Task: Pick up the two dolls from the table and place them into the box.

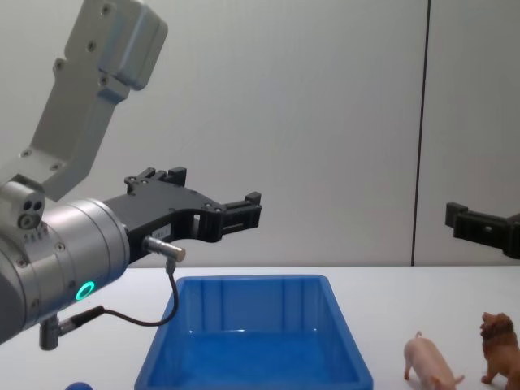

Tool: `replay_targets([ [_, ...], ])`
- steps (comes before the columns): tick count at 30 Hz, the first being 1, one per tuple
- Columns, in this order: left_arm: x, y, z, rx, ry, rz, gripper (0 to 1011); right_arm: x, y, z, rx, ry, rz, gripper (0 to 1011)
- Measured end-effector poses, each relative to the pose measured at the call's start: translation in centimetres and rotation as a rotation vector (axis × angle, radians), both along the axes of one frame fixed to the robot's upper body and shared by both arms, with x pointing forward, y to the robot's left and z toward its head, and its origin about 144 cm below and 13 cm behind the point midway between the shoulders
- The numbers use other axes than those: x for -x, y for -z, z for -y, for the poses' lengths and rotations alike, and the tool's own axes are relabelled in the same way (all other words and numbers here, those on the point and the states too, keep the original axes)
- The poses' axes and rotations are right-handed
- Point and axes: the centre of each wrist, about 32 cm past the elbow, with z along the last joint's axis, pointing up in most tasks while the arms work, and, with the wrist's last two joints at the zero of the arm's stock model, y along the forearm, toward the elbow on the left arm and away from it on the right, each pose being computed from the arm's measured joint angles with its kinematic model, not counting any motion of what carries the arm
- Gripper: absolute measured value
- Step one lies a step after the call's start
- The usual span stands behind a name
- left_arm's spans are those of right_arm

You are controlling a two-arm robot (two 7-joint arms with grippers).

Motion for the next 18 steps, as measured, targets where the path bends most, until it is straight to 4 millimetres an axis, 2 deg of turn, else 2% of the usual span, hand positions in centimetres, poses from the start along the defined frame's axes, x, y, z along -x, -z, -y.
replay_targets([
  [18, 0.00, 0.00, 0.00, 0.000, 0.000, 0.000, 1002, 0.00, 0.00, 0.00, 0.000, 0.000, 0.000, 1001],
])
